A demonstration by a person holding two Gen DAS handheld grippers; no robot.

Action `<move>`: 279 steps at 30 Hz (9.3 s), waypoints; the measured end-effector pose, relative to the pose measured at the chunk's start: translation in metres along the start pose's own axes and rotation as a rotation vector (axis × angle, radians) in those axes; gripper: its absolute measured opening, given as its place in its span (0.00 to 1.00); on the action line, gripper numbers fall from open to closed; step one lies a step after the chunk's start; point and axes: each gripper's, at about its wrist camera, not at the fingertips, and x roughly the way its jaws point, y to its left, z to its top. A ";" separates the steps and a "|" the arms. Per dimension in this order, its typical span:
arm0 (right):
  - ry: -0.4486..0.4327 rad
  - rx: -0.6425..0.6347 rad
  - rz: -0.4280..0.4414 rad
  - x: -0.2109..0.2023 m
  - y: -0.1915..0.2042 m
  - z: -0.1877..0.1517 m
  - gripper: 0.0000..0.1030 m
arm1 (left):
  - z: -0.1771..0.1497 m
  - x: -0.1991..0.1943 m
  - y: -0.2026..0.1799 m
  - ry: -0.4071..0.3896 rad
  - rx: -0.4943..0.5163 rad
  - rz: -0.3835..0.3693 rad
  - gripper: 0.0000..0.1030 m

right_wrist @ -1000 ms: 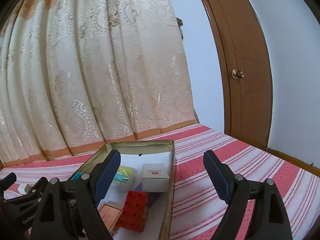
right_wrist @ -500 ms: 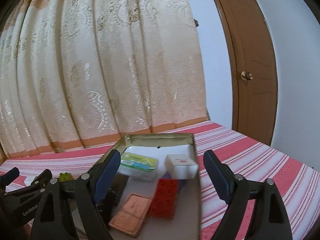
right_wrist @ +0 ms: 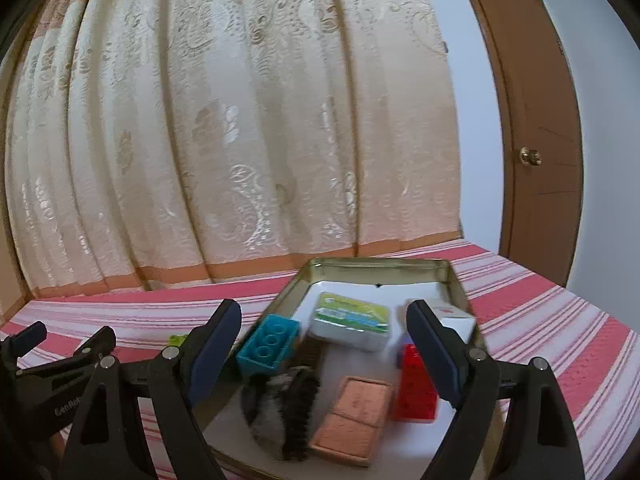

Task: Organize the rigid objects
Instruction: 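Withdraw both open tools from the tray toward the green block and charger, then grasp the green Lego block with the right tool while the left tool approaches the white charger, then grasp the white charger with the left tool while the right tool lifts the green block, then carry the white charger and green block over the tray with both tools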

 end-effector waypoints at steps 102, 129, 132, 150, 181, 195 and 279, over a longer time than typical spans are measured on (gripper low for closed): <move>0.514 -0.303 0.510 0.086 0.177 -0.046 0.65 | 0.012 0.064 0.163 0.249 -0.290 0.182 0.99; 0.371 -0.086 0.287 0.098 0.126 -0.013 0.44 | 0.007 0.115 0.075 0.445 -0.117 -0.047 0.71; 0.369 -0.098 0.293 0.095 0.128 -0.015 0.44 | 0.005 0.114 0.070 0.435 -0.097 -0.068 0.61; 0.342 -0.096 0.298 0.091 0.128 -0.014 0.44 | 0.006 0.096 0.089 0.330 -0.148 -0.046 0.50; 0.238 -0.127 0.285 0.063 0.131 -0.011 0.44 | 0.001 0.032 0.093 0.129 -0.112 0.078 0.50; 0.227 -0.136 0.281 0.047 0.124 -0.014 0.44 | -0.004 0.017 0.088 0.110 -0.111 0.076 0.50; 0.071 -0.036 0.018 0.029 -0.093 0.032 0.44 | 0.019 -0.033 -0.138 -0.007 0.040 -0.228 0.50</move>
